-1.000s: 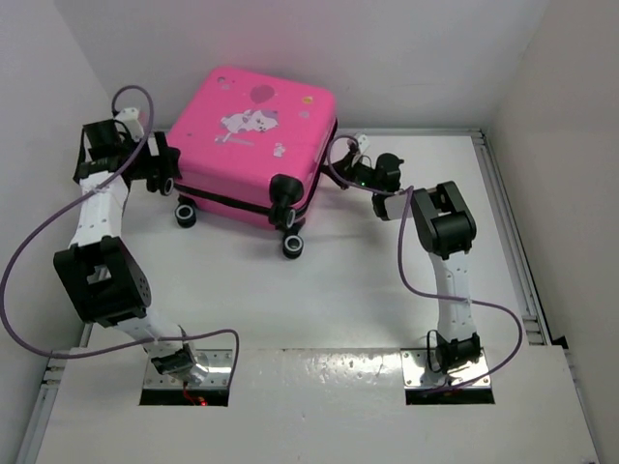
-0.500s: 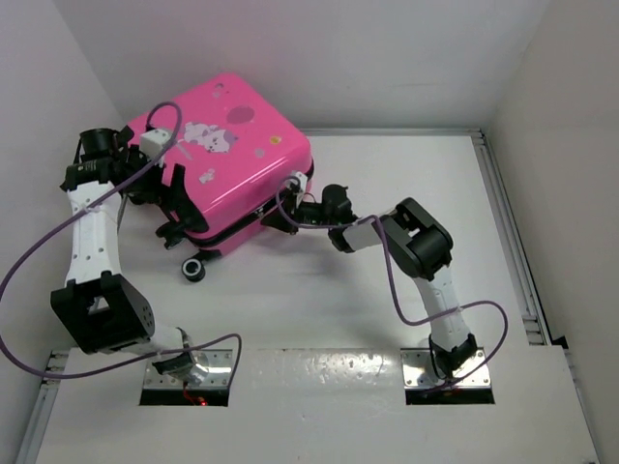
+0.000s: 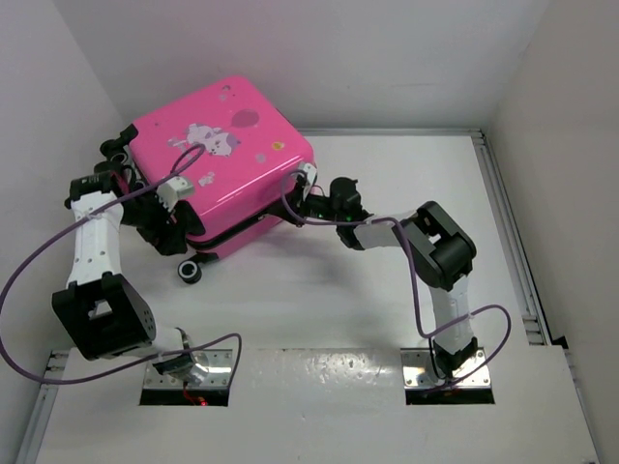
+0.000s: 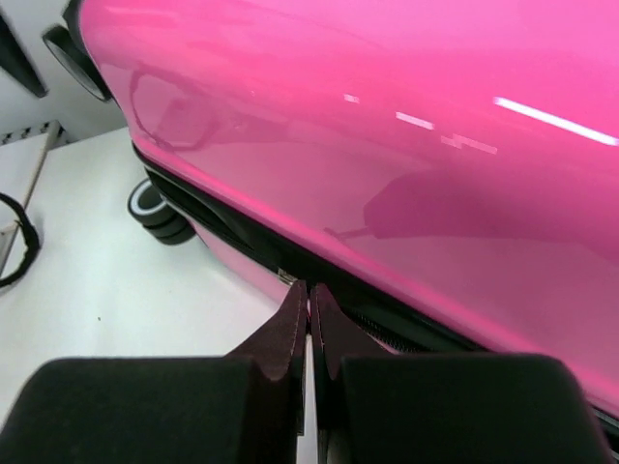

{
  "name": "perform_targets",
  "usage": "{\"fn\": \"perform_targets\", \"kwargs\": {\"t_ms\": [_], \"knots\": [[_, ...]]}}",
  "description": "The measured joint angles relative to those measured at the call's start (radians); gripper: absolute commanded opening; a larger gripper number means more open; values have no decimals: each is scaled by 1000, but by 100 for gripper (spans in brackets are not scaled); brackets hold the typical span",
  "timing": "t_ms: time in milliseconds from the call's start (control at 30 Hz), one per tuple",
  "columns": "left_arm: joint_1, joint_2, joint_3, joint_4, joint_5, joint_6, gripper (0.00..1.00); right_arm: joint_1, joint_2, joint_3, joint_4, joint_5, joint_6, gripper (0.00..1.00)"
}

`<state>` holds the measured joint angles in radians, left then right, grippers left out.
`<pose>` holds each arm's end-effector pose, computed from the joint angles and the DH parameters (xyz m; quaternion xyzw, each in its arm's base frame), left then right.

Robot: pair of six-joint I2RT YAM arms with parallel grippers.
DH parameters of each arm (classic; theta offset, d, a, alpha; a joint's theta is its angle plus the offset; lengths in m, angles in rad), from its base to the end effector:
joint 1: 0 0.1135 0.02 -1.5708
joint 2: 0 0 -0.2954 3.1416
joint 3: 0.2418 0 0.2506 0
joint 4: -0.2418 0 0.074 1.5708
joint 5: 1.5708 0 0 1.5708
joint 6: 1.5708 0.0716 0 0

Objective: Pack the luggage

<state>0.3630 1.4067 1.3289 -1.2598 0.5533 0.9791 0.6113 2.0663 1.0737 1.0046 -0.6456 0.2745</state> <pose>0.2472 0.0537 0.3146 0.3200 0.9008 -0.1429 0.2563 0.3641 0.3078 0.2040 -0.3342 0.6193 0.4906 0.5140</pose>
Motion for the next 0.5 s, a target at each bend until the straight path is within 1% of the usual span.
{"fn": "perform_targets", "kwargs": {"t_ms": [200,400,433,467,500], "knots": [[-11,21,-62,-28,-46,53,89,0,-20,-49,-5,14,-18,0],[8,91,-63,3,-53,43,89,0,-34,-75,-6,1,-45,0],[9,93,-63,12,-53,39,89,0,-34,-75,-13,-5,-48,3],[9,95,-63,18,-53,33,89,0,-34,-75,-19,-11,-49,9],[8,95,-63,26,-52,30,89,0,-34,-75,-26,-17,-50,22]]}}
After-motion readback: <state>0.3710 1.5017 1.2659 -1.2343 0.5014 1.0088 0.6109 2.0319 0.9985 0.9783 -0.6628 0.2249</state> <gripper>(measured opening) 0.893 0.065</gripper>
